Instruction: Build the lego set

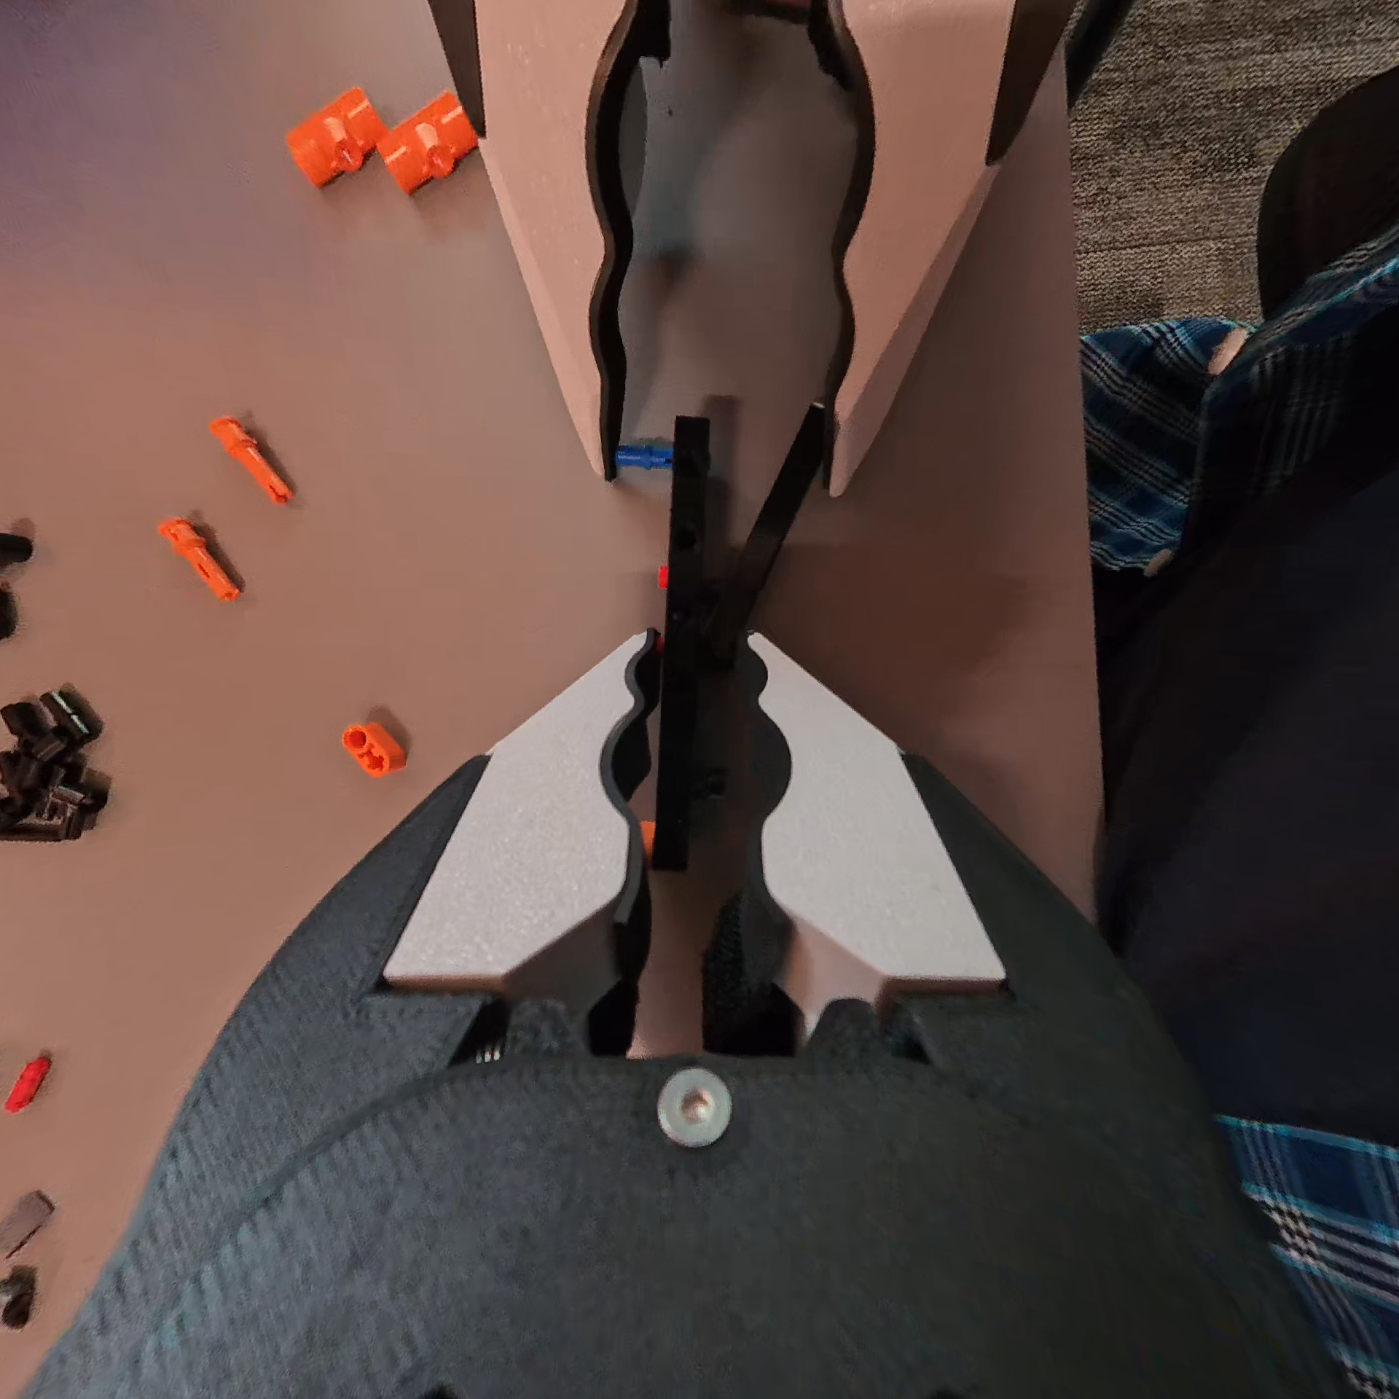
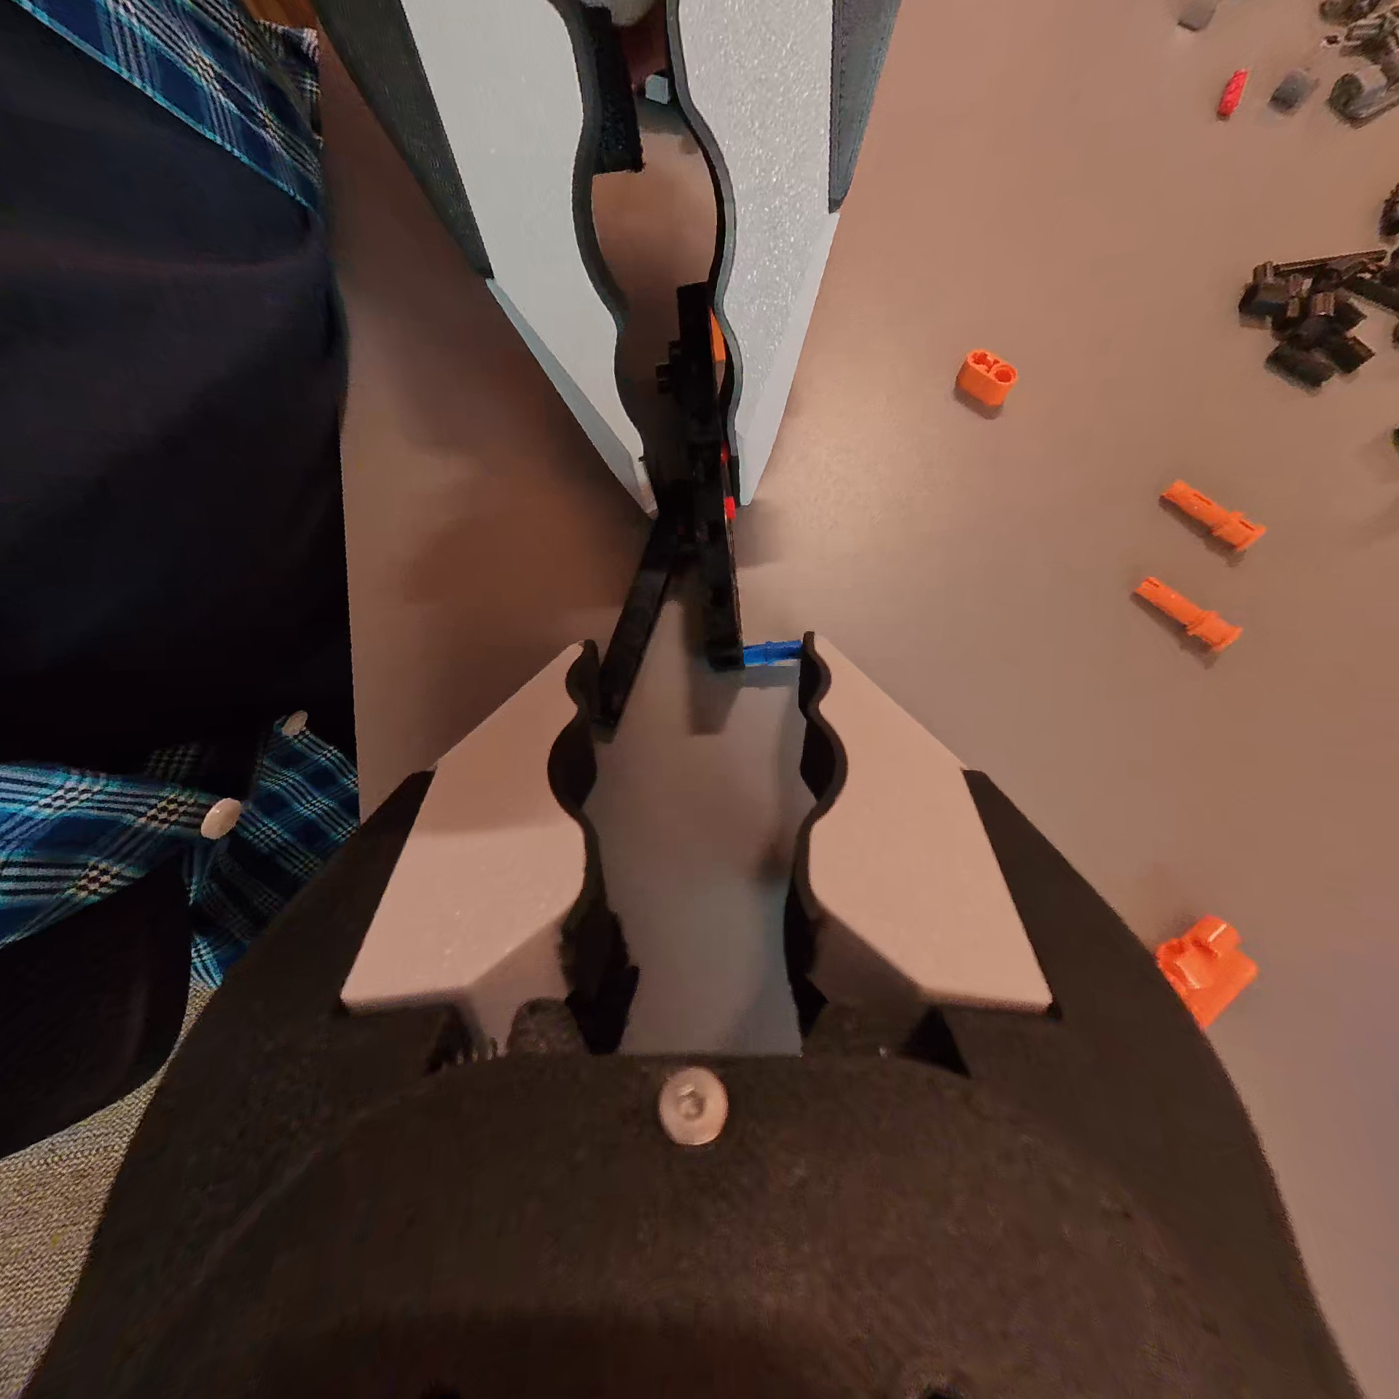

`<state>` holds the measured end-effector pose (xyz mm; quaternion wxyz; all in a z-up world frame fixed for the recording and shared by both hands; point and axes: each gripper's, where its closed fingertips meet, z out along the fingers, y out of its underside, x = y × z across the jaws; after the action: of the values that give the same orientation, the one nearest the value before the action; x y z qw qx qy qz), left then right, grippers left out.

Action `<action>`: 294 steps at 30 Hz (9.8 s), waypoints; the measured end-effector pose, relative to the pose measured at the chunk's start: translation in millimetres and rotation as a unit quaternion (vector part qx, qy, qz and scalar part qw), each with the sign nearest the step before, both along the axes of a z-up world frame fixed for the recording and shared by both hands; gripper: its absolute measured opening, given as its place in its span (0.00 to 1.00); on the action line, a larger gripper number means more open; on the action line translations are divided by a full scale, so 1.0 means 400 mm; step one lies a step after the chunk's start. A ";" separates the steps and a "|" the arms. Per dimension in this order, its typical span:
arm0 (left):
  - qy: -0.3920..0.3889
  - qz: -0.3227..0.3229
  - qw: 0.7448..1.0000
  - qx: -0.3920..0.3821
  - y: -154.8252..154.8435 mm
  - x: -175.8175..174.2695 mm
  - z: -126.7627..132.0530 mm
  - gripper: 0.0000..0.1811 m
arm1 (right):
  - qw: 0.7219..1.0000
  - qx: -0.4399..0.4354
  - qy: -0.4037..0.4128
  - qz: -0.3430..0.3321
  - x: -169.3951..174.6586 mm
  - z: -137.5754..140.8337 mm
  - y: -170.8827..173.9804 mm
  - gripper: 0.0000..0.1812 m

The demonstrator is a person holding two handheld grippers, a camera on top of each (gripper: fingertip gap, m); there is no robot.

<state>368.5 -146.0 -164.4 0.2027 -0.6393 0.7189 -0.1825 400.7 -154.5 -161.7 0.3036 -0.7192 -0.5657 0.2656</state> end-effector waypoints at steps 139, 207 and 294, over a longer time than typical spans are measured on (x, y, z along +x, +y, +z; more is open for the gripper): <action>0.004 0.043 0.999 -0.001 -0.020 0.054 -0.002 0.05 | 0.979 0.183 -0.047 -0.081 0.035 0.004 -0.029 0.04; 0.018 0.009 0.999 -0.026 -0.037 0.052 -0.001 0.14 | 0.991 0.108 -0.036 -0.068 0.033 0.003 -0.026 0.04; -0.055 -0.025 0.997 -0.043 -0.026 0.072 0.001 0.12 | 0.981 0.021 -0.017 0.191 0.024 -0.001 0.006 0.16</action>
<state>397.2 -156.4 -163.9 0.2100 -0.6181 0.7140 -0.2530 410.5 -152.0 -162.1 0.2531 -0.5956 -0.7033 0.2943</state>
